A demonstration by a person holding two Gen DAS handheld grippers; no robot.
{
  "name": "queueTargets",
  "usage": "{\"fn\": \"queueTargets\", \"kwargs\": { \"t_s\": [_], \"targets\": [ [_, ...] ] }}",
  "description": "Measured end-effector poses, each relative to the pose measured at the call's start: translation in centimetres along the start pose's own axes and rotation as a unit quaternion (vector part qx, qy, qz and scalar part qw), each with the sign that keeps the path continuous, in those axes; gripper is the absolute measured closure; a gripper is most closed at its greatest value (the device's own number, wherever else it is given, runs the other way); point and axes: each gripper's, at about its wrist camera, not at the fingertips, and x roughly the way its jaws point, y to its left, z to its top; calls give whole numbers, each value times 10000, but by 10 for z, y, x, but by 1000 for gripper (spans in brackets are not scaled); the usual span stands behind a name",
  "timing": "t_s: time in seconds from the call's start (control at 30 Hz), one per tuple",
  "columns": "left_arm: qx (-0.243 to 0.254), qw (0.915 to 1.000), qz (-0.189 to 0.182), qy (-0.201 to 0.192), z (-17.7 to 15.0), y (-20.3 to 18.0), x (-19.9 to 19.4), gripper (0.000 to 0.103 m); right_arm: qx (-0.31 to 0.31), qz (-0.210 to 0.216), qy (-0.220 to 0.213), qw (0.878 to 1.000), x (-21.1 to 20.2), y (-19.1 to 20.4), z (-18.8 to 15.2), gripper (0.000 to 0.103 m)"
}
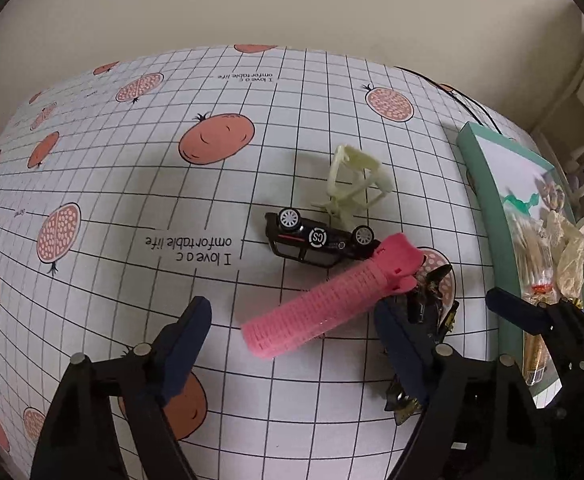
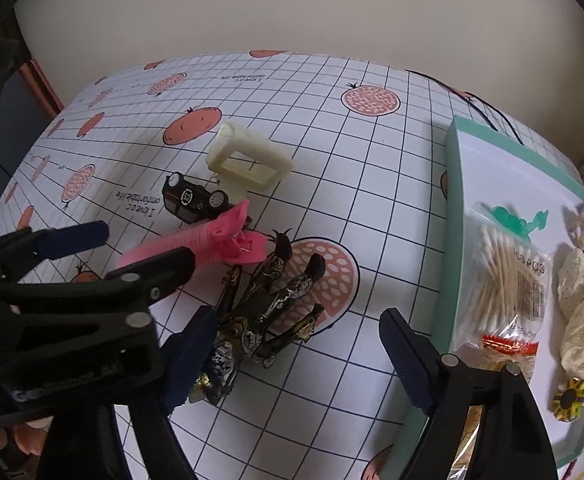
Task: Organize objects
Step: 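Move the left tool to the pink curler while the right tool approaches the black clip, then grasp the pink hair curler with the left tool while the right tool grasps the black clip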
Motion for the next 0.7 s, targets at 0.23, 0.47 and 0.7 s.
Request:
{"fn": "queueTargets", "kwargs": {
  "t_s": [0.23,0.47,0.7],
  "targets": [
    [-6,10000,10,58,-3,-2,8,25,11,86,59,9999,6,2,-2,18],
    [-66,9998,1,188,-7,0,20,32,-167,-85,174,9997,16,6,-5,21],
    [-19,9997,86,228,-9,0,21,39,-206,-169,164,9995,14,5,-5,29]
  ]
}}
